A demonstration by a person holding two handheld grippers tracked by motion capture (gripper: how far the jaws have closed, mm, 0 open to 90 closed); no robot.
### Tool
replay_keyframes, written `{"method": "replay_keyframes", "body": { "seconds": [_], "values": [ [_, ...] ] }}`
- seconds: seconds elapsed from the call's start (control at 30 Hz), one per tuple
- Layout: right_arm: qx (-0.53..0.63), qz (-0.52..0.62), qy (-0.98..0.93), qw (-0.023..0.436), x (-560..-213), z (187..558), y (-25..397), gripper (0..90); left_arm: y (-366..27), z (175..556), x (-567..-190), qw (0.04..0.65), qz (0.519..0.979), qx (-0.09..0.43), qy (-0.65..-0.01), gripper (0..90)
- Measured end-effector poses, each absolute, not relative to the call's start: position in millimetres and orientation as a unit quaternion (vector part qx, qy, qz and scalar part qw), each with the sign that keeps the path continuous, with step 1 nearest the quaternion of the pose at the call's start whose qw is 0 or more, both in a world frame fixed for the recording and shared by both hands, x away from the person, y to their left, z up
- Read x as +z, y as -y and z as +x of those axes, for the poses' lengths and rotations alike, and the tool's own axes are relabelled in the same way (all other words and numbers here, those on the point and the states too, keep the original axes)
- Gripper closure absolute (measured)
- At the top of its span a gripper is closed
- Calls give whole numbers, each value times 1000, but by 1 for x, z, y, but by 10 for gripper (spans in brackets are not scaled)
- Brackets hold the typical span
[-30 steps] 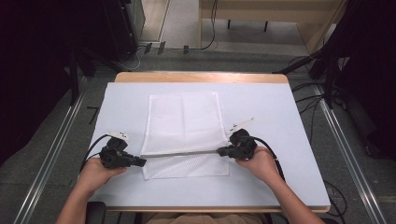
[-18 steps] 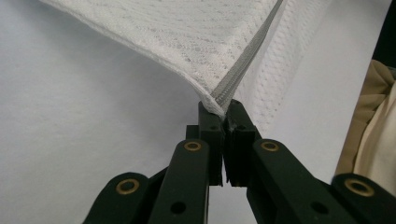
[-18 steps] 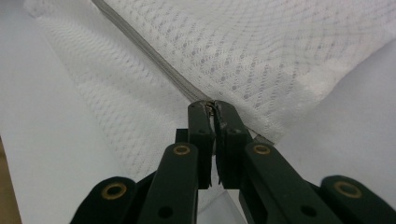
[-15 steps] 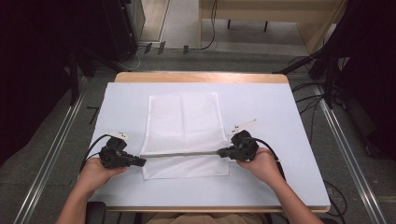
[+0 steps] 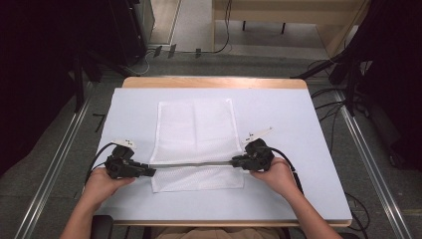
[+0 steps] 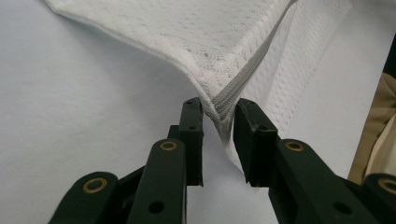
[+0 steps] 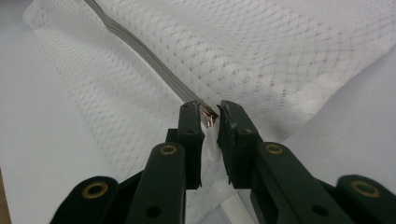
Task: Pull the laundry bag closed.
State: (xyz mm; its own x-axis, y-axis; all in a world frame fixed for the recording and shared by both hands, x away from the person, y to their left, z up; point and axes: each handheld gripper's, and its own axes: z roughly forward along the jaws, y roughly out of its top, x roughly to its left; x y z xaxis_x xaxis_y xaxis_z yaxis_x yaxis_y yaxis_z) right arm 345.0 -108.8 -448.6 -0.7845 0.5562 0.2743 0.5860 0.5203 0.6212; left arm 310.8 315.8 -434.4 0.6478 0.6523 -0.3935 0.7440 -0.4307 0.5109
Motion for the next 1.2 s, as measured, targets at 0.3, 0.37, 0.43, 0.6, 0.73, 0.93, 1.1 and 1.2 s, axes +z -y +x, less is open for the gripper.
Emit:
{"method": "replay_keyframes", "body": {
  "seconds": [0.3, 0.37, 0.43, 0.6, 0.73, 0.93, 1.1, 1.2],
  "values": [
    [-383, -336, 860, -9, -444, 346, 115, 608, -319, 311, -429, 367, 827, -48, -423, 563],
    [-391, -333, 858, -19, -443, 347, 118, 574, -321, 311, -428, 372, 824, -41, -425, 518],
    [-395, -333, 856, -25, -442, 348, 121, 555, -322, 312, -428, 373, 821, -37, -430, 494],
    [-400, -327, 855, -52, -440, 347, 129, 509, -325, 312, -427, 375, 816, -27, -439, 457],
    [-409, -337, 846, -67, -438, 349, 137, 450, -329, 313, -425, 379, 806, -2, -455, 414],
    [-422, -350, 831, -93, -437, 352, 150, 384, -335, 313, -425, 378, 798, 26, -468, 383],
    [-428, -366, 821, -96, -437, 355, 162, 346, -338, 314, -424, 379, 794, 48, -474, 377],
    [-431, -375, 815, -99, -437, 357, 169, 327, -341, 314, -424, 378, 789, 56, -481, 372]
  ]
}}
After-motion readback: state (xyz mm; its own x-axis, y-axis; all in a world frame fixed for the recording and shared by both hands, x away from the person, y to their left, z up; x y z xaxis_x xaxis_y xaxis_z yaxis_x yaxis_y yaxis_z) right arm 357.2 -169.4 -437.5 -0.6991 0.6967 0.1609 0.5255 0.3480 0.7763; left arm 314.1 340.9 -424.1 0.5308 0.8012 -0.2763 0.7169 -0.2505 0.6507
